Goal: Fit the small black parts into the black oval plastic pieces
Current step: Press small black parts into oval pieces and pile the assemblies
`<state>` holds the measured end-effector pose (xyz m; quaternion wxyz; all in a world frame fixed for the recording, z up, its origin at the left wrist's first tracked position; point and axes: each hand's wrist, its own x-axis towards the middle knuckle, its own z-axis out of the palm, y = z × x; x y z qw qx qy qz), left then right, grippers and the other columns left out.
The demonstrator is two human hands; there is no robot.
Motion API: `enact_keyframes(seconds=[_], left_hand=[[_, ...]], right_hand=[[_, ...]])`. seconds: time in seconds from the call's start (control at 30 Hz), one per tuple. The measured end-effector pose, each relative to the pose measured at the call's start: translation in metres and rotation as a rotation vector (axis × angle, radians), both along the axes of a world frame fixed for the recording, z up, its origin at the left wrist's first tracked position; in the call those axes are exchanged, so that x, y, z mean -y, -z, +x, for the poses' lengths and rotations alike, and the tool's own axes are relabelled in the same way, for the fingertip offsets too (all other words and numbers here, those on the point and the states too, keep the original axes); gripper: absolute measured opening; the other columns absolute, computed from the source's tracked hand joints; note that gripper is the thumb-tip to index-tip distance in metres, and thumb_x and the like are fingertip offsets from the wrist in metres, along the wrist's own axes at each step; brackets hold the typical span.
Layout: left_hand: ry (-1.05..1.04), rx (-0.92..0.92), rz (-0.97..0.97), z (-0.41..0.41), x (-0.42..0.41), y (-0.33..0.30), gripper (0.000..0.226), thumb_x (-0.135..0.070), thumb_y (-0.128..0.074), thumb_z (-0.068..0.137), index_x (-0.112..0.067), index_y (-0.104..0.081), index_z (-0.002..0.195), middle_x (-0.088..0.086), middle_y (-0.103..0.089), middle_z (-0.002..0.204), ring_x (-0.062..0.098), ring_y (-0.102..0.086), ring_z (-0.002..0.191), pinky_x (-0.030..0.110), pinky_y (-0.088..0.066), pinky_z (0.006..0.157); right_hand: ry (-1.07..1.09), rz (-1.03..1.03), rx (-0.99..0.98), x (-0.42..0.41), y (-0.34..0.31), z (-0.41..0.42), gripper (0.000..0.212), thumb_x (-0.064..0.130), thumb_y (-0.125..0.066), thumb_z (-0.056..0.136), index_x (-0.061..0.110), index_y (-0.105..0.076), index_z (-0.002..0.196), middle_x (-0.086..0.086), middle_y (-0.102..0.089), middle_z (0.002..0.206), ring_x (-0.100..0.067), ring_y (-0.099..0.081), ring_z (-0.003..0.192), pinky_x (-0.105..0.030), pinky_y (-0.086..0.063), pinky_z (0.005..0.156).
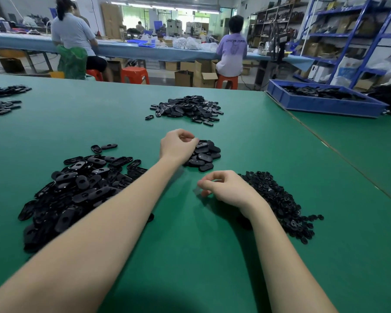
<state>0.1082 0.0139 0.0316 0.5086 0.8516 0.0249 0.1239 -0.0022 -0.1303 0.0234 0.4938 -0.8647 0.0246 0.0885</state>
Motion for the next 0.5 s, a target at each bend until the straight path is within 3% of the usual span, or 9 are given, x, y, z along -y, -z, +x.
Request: enact_keyframes(seconds=[0.1, 0.2, 0.3, 0.4, 0.5], left_hand=[[0.104, 0.055, -0.003, -0.040, -0.004, 0.001, 0.007, -0.030, -0.073, 0.085, -0.025, -0.075, 0.089, -0.017, -0.069, 0.078, -0.011, -0.060, 0.071, 0.006, -0.045, 0.068], [0.252, 0.061, 0.032, -0.080, -0.011, 0.003, 0.003, -0.028, -0.073, 0.085, -0.027, -0.075, 0.085, -0.019, -0.071, 0.078, -0.017, -0.054, 0.061, 0.000, -0.037, 0.060], [0.423, 0.035, 0.186, -0.101, -0.024, -0.004, 0.003, -0.031, -0.072, 0.086, -0.032, -0.074, 0.083, -0.019, -0.071, 0.084, -0.016, -0.053, 0.060, 0.001, -0.036, 0.059], [0.584, -0.034, 0.352, -0.104, -0.046, -0.026, 0.005, -0.038, -0.070, 0.089, -0.035, -0.073, 0.092, -0.018, -0.073, 0.092, -0.013, -0.059, 0.063, 0.004, -0.042, 0.059], [0.595, -0.147, 0.369, -0.100, -0.072, -0.041, 0.008, -0.042, -0.066, 0.092, -0.038, -0.072, 0.095, -0.015, -0.074, 0.093, 0.004, -0.069, 0.072, 0.022, -0.053, 0.074]], right_hand=[[0.006, 0.001, 0.002, 0.000, 0.000, 0.000, 0.016, 0.038, -0.072, 0.091, 0.024, -0.069, 0.084, 0.011, -0.077, 0.075, 0.004, -0.049, 0.044, -0.019, -0.041, 0.056], [-0.006, -0.039, -0.004, -0.001, -0.002, -0.001, 0.017, 0.040, -0.071, 0.091, 0.024, -0.069, 0.085, 0.010, -0.077, 0.077, 0.004, -0.049, 0.044, -0.024, -0.041, 0.059], [-0.043, -0.128, 0.019, -0.004, -0.005, -0.002, 0.019, 0.042, -0.068, 0.092, 0.024, -0.072, 0.090, 0.013, -0.077, 0.077, 0.007, -0.049, 0.047, -0.026, -0.038, 0.060], [-0.050, -0.197, 0.030, -0.008, -0.006, -0.002, 0.015, 0.041, -0.068, 0.091, 0.027, -0.071, 0.087, 0.016, -0.077, 0.078, 0.002, -0.054, 0.063, -0.026, -0.039, 0.063], [-0.042, -0.205, 0.017, -0.010, -0.007, -0.002, 0.014, 0.041, -0.070, 0.090, 0.027, -0.072, 0.089, 0.016, -0.076, 0.076, -0.001, -0.056, 0.067, -0.025, -0.041, 0.066]])
